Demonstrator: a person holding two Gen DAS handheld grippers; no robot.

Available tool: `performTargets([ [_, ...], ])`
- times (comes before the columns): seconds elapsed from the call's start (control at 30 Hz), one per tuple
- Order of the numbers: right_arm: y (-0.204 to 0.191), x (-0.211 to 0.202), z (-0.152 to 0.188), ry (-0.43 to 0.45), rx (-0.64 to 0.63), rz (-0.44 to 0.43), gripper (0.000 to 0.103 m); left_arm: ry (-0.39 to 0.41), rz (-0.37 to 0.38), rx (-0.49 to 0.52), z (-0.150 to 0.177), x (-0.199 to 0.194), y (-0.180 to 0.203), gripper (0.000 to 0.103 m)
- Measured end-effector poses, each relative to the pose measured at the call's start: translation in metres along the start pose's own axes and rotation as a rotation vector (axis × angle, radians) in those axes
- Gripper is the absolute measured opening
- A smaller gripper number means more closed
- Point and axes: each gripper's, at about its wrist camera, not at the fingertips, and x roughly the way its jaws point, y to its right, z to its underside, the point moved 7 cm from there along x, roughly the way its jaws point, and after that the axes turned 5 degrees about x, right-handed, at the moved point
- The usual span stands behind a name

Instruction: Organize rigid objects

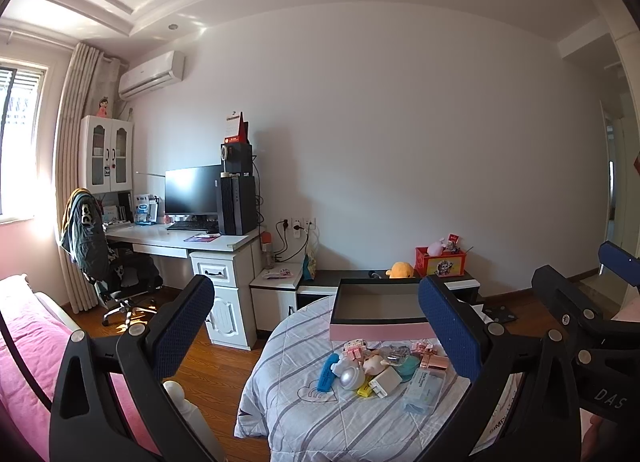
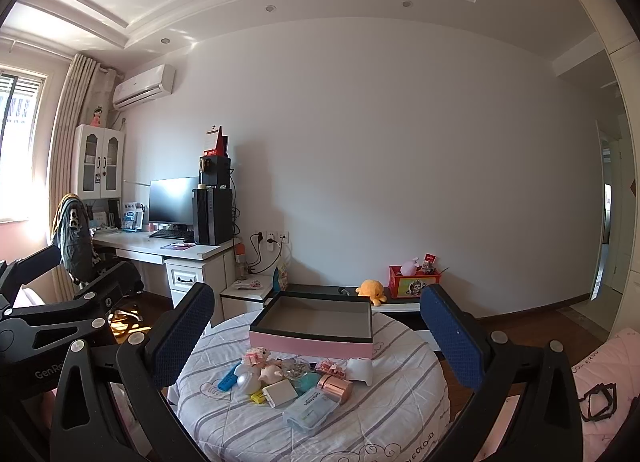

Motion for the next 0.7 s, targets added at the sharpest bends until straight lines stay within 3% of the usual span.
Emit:
performTargets([
  [0.7, -0.001, 0.005, 0.005, -0.011, 0.0, -0.002, 0.103, -0.008, 0.007, 0.002, 0.016, 0.011, 0.006, 0.103],
])
